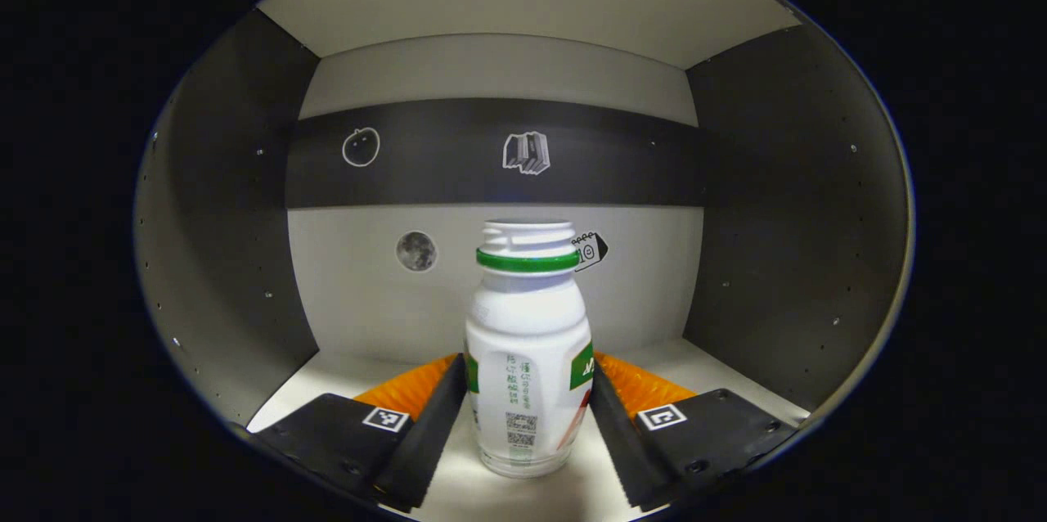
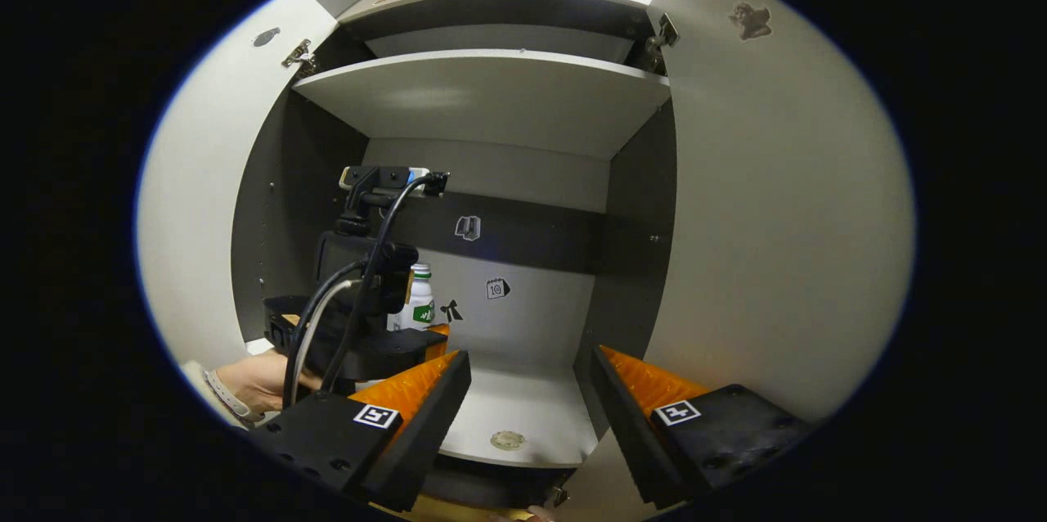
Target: Grasp the bottle in the cabinet with the left hand and place it on the coaster, then close the right door with the right hand and the left door with the left hand.
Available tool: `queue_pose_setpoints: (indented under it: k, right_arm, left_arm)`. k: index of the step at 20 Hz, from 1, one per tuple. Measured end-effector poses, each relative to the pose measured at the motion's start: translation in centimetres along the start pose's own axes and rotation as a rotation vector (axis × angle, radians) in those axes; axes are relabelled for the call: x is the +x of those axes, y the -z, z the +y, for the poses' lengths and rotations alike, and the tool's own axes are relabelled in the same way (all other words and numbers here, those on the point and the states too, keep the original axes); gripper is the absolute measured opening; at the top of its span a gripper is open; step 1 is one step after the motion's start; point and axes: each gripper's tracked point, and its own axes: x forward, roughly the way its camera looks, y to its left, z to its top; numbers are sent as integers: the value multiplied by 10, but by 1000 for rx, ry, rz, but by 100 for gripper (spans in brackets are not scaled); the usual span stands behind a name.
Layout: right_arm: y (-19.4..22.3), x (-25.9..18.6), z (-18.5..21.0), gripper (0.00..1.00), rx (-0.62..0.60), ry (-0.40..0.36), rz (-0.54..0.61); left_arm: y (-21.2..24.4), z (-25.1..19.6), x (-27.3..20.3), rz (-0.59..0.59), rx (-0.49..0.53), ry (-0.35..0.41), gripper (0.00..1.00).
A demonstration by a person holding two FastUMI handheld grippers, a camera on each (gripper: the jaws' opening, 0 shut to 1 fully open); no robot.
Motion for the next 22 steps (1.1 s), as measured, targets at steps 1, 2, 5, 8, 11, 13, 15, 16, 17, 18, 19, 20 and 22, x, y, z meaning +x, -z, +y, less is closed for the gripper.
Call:
queue_pose_setpoints:
  k: [1,2,5,8,11,13,15,16,17,18,19,20,22]
  right_arm:
    - [3,1,0,97,-1,-5,3]
    - [3,-1,1,98,-7,-10,1]
    - [-2,-8,1,98,-5,-22,-7]
    - [-12,-19,-1,98,-3,-18,-24]
    - [-28,-42,-2,98,12,-17,-52]
    - [-40,-58,-2,97,12,-15,-80]
    - [-50,-76,1,97,16,-21,-101]
    - [-53,-86,4,97,21,-26,-109]
    - [-56,-95,5,98,24,-27,-119]
    - [-58,-104,7,98,24,-25,-126]
    - [-58,-113,8,97,19,-22,-129]
    - [-57,-123,9,97,11,-17,-129]
    - [-58,-144,11,97,-5,-8,-133]
  left_arm:
    - [0,0,0,-3,-9,2,81]
    - [0,-1,-1,-2,-14,8,80]
    - [-9,-9,-12,-13,-31,38,78]
    - [-27,-11,-40,-38,-49,58,77]
    - [-41,-3,-77,-59,-37,36,78]
    - [-48,4,-106,-75,-22,14,78]
    - [-52,8,-138,-91,-17,-6,77]
    - [-52,8,-153,-92,-21,-6,77]
    - [-51,8,-168,-94,-25,-6,78]
    - [-49,9,-183,-95,-26,-2,78]
    - [-47,9,-198,-98,-29,1,78]
    - [-44,11,-213,-96,-29,2,78]
    - [-34,15,-242,-90,-31,-2,78]
